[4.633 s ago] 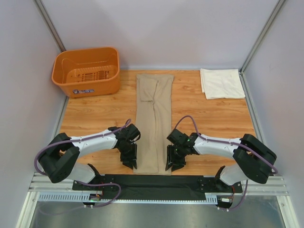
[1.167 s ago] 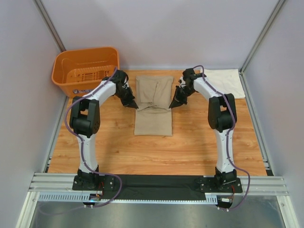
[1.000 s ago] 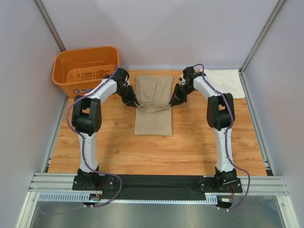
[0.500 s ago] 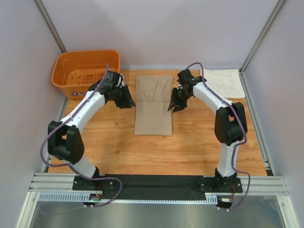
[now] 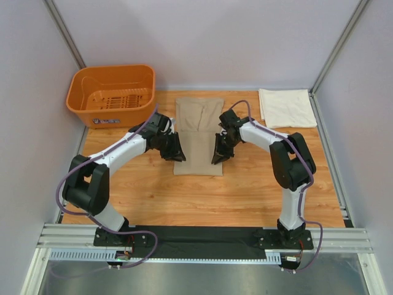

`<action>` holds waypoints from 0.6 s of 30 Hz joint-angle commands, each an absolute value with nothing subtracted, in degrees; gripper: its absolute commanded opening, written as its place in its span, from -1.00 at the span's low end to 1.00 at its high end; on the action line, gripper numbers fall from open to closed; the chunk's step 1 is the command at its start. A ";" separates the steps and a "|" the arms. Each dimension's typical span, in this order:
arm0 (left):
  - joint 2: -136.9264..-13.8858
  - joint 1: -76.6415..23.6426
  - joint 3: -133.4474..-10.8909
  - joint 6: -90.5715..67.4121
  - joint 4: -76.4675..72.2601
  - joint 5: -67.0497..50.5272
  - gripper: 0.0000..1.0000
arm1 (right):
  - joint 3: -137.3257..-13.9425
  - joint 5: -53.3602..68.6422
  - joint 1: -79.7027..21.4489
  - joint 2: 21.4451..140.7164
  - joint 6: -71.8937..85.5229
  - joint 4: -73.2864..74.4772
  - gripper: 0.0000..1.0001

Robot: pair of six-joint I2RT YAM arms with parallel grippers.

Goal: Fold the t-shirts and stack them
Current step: Fold the tshirt

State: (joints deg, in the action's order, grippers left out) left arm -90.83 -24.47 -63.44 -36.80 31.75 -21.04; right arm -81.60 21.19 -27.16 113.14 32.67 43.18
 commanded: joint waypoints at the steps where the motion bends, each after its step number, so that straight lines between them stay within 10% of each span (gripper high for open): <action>1: -93.07 -25.93 -62.93 -34.90 26.98 -22.86 -0.38 | -78.58 24.34 -29.09 109.51 33.57 38.33 -0.68; 18: -97.31 -33.03 -51.52 -34.97 28.65 -18.01 -0.42 | -61.10 23.64 -27.86 103.29 32.96 34.81 -0.82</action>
